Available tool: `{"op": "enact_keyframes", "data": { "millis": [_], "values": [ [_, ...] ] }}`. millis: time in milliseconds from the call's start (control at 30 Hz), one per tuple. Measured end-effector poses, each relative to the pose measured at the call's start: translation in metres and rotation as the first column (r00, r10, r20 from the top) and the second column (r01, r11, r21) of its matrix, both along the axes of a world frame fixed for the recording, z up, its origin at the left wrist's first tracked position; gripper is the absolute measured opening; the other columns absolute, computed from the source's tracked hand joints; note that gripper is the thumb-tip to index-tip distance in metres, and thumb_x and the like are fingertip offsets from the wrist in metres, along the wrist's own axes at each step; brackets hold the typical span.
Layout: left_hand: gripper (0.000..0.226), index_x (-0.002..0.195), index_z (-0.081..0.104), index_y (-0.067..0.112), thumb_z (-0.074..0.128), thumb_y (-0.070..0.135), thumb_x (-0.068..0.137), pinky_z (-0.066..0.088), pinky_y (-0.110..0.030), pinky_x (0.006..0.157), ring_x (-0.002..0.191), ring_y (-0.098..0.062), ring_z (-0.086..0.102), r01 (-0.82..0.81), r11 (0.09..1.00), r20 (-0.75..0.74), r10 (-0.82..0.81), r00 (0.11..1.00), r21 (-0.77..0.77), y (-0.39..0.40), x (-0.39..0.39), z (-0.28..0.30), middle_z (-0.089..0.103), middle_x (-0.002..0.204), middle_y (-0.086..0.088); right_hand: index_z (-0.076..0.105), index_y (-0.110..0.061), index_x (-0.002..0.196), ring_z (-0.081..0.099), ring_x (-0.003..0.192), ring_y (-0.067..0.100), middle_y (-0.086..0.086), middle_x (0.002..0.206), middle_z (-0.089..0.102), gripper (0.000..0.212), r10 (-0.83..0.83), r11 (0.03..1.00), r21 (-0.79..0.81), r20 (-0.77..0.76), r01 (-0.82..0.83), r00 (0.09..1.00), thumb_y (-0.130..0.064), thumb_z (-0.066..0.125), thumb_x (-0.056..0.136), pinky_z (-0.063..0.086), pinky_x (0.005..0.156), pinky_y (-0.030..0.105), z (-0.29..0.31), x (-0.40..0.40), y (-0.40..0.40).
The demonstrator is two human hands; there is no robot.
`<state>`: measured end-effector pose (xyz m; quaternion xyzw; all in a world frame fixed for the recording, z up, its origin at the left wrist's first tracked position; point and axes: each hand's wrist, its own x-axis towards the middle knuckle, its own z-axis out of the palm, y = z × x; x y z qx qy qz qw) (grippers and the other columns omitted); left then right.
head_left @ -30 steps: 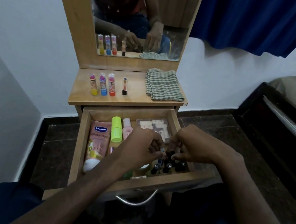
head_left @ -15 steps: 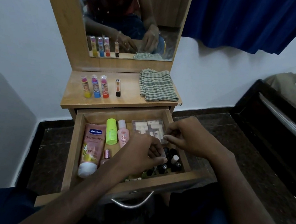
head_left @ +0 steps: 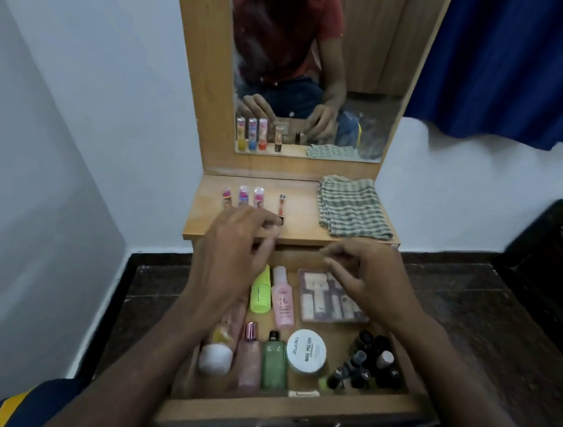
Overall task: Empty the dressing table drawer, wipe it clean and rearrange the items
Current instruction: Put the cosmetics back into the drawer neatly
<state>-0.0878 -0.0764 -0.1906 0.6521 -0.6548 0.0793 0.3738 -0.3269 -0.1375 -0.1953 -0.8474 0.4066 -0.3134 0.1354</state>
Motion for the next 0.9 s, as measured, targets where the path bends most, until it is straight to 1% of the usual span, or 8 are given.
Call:
{"op": "enact_keyframes", "data": {
  "millis": [100,167,267,367,567,633,800,900],
  "values": [
    [0.042,0.134,0.066,0.029,0.073,0.038,0.094,0.048,-0.028,0.063,0.114,-0.021,0.051,-0.203,0.977,0.149,0.212,0.966,-0.07,-0.006,0.015,0.008,0.058,0.128,0.001,0.072,-0.026,0.129,0.062,0.093,0.003,-0.01,0.104,0.072,0.035,-0.001,0.999,-0.037,0.034,0.002,0.999,-0.028,0.076,0.094,0.056,0.086,0.03,0.007,0.034,-0.019],
    [0.058,0.146,0.057,0.029,0.073,0.043,0.092,0.055,-0.038,0.078,0.125,-0.026,0.046,-0.258,0.966,0.238,0.255,0.937,-0.021,-0.012,0.019,0.01,0.047,0.146,-0.004,0.057,-0.033,0.148,0.056,0.103,0.011,-0.005,0.116,0.067,0.051,-0.014,0.996,-0.092,-0.023,0.011,1.0,-0.034,0.068,0.099,0.049,0.09,0.033,0.01,0.055,-0.03],
    [0.057,0.148,0.054,0.033,0.069,0.045,0.094,0.047,-0.045,0.095,0.136,-0.03,0.041,-0.271,0.963,0.325,0.256,0.91,0.001,-0.017,0.019,0.009,0.04,0.158,-0.006,0.036,-0.039,0.161,0.055,0.12,0.021,-0.002,0.138,0.059,0.06,0.0,0.989,-0.144,-0.102,-0.015,0.995,-0.039,0.054,0.104,0.049,0.102,0.043,0.009,0.077,-0.042],
    [0.04,0.14,0.063,0.035,0.065,0.043,0.1,0.046,-0.044,0.091,0.129,-0.028,0.048,-0.225,0.971,0.311,0.24,0.92,-0.083,-0.016,0.017,0.006,0.051,0.151,-0.003,0.053,-0.031,0.152,0.062,0.119,0.021,-0.003,0.137,0.067,0.05,0.058,0.979,-0.189,-0.073,-0.071,0.996,-0.03,0.062,0.103,0.052,0.1,0.045,0.006,0.083,-0.045],
    [0.022,0.12,0.074,0.022,0.072,0.032,0.1,0.046,-0.04,0.077,0.106,-0.026,0.062,-0.108,0.982,0.233,0.143,0.962,-0.157,-0.015,0.016,0.005,0.076,0.107,-0.001,0.078,-0.017,0.106,0.065,0.078,-0.003,-0.008,0.089,0.076,0.018,0.097,0.981,-0.174,0.073,-0.084,0.993,-0.02,0.084,0.089,0.05,0.074,0.013,0.024,0.071,-0.04],
    [0.021,0.117,0.075,0.021,0.075,0.031,0.097,0.048,-0.037,0.075,0.102,-0.025,0.063,-0.059,0.989,0.156,0.08,0.984,-0.139,-0.01,0.011,0.008,0.076,0.103,0.0,0.08,-0.019,0.102,0.062,0.071,-0.007,-0.012,0.081,0.072,0.017,0.112,0.991,-0.082,0.015,-0.11,0.994,-0.02,0.086,0.087,0.042,0.069,0.005,0.043,0.051,-0.035],
    [0.026,0.117,0.072,0.034,0.074,0.042,0.093,0.052,-0.033,0.071,0.097,-0.013,0.06,0.112,0.993,-0.004,-0.112,0.994,0.041,0.003,-0.012,0.003,0.071,0.1,0.012,0.078,-0.032,0.091,0.065,0.073,-0.005,-0.017,0.08,0.073,0.016,0.175,0.983,0.098,-0.269,-0.154,0.947,-0.021,0.087,0.084,0.042,0.062,0.011,0.051,-0.005,-0.006],
    [0.025,0.111,0.073,0.035,0.079,0.042,0.087,0.053,-0.029,0.063,0.089,-0.008,0.06,0.202,0.973,-0.03,-0.199,0.979,0.11,0.008,-0.028,-0.006,0.059,0.088,0.02,0.078,-0.032,0.103,0.067,0.084,-0.01,-0.02,0.088,0.075,0.024,0.244,0.958,0.229,-0.324,-0.175,0.914,-0.026,0.089,0.083,0.049,0.069,0.01,0.028,-0.022,0.014]
  ]
}}
